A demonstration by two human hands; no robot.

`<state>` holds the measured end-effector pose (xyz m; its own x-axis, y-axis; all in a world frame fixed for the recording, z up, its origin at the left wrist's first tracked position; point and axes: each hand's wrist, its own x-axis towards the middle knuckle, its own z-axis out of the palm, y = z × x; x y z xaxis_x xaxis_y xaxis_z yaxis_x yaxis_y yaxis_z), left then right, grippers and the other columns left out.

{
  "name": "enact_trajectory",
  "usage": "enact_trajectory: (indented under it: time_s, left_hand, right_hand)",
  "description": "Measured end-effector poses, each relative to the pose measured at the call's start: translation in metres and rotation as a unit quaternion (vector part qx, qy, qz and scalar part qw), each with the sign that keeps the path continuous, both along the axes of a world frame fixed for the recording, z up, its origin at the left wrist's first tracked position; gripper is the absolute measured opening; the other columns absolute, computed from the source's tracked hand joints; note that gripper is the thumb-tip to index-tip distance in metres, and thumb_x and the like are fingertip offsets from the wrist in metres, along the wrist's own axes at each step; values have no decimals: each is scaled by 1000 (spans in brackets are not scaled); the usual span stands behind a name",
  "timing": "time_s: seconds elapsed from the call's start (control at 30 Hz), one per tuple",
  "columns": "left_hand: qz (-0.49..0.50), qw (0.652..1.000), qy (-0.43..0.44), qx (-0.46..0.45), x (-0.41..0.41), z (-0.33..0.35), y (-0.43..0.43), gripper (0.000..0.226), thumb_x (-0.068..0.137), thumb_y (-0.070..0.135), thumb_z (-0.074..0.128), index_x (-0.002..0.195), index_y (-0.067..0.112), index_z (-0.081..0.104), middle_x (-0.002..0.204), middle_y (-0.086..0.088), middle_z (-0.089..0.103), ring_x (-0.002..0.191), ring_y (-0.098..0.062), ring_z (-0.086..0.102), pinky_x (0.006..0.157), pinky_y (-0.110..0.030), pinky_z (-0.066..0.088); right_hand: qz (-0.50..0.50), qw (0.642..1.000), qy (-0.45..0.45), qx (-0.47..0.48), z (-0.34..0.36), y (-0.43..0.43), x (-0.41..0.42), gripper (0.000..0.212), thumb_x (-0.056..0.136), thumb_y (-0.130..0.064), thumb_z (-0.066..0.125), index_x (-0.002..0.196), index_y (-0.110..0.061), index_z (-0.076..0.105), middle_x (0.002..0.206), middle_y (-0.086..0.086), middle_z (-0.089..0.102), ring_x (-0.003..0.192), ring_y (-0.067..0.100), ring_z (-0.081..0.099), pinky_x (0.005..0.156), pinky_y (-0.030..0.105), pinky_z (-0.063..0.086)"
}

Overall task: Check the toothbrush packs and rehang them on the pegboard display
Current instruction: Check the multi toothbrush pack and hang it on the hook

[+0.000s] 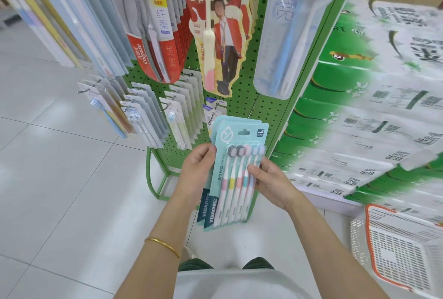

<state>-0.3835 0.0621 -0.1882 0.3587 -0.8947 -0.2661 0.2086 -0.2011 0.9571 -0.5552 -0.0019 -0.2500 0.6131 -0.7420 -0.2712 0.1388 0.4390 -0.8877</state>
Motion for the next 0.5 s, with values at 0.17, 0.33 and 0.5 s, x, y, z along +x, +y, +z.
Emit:
enact_trajectory:
  time_s: [0.17, 0.33, 0.5]
  left_hand:
    - [126, 985, -106, -42, -2, 3, 4, 25, 99, 16, 48, 77, 18, 60, 76, 5, 58, 71, -6, 51, 67, -23, 43]
    - [233, 952, -187, -66, 9, 13, 8, 25, 100, 18, 46, 76, 20, 54, 72, 7, 50, 63, 1, 42, 61, -19, 38]
    - [303, 905, -286, -80, 28, 13, 12, 21, 100, 24, 42, 84, 17, 54, 71, 14, 48, 73, -11, 46, 63, -25, 37]
  right_hand:
    - [-28, 998, 42, -26, 2, 3, 6, 37, 87, -23, 60, 120, -7, 52, 113, 10, 64, 98, 23, 63, 87, 45, 51]
    - [-68, 997, 24, -14, 1, 5, 5, 33, 87, -22, 53, 118, -11, 55, 110, 7, 68, 95, 23, 65, 82, 43, 55]
    - [-85, 995, 57, -6, -7, 3, 5, 18, 95, -14, 49, 112, -11, 56, 100, 5, 70, 87, 21, 67, 72, 35, 56]
